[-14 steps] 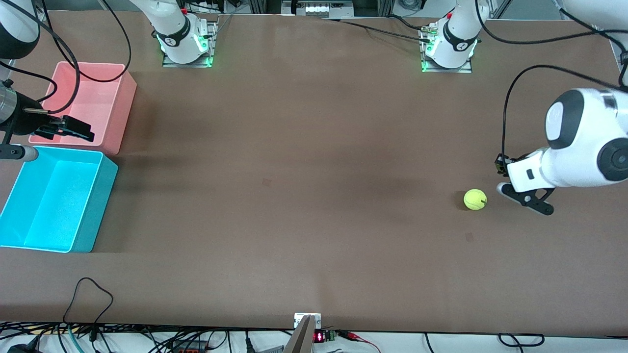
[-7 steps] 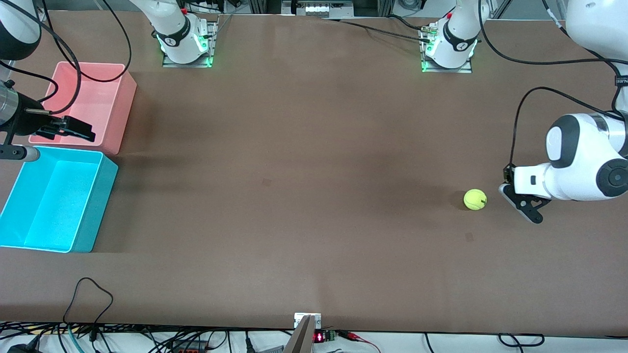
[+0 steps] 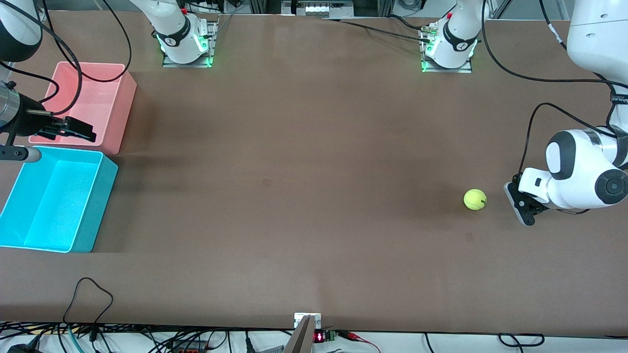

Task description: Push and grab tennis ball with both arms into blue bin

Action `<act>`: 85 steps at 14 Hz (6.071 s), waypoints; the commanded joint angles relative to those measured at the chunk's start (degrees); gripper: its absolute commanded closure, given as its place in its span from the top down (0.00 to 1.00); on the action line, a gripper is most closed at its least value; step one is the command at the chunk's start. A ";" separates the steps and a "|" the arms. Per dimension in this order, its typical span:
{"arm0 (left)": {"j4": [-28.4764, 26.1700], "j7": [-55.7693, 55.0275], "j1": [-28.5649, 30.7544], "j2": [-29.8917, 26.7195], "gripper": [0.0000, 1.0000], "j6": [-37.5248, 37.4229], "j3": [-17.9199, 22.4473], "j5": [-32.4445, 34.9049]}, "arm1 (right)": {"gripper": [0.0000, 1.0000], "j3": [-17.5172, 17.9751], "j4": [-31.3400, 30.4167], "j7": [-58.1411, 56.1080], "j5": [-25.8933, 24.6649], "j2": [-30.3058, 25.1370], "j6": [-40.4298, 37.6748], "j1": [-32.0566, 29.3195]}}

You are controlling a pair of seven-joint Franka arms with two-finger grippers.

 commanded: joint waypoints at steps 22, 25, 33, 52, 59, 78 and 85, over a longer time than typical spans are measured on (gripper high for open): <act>-5.66 3.94 -0.98 2.89 0.00 5.53 -5.89 1.39 | 1.00 -0.02 -0.58 0.39 -0.17 0.19 -0.40 0.12; -4.01 -11.10 -8.70 3.07 0.00 5.53 -10.65 1.13 | 1.00 0.07 -0.66 0.39 -0.17 0.37 -0.57 0.21; 1.10 -11.58 -7.24 -0.36 0.00 -2.82 -10.56 0.60 | 1.00 0.07 -0.66 -0.40 -0.70 2.65 -3.46 3.11; 13.40 -68.74 -5.83 -11.51 1.00 -16.52 -11.79 0.42 | 1.00 0.16 -27.65 -3.38 -0.79 13.28 44.85 5.93; 24.37 -71.96 -1.96 -11.88 1.00 -29.96 -10.65 -0.28 | 1.00 0.07 -26.24 -11.02 -0.88 20.40 58.31 2.94; 5.95 -79.60 -11.27 -28.83 1.00 -24.62 3.24 -4.76 | 1.00 0.07 -22.99 -13.32 -1.14 25.86 63.50 1.62; 5.14 -80.39 -11.45 -27.79 1.00 -23.21 3.24 -4.76 | 1.00 0.07 -23.16 -13.41 -2.37 26.38 63.32 0.48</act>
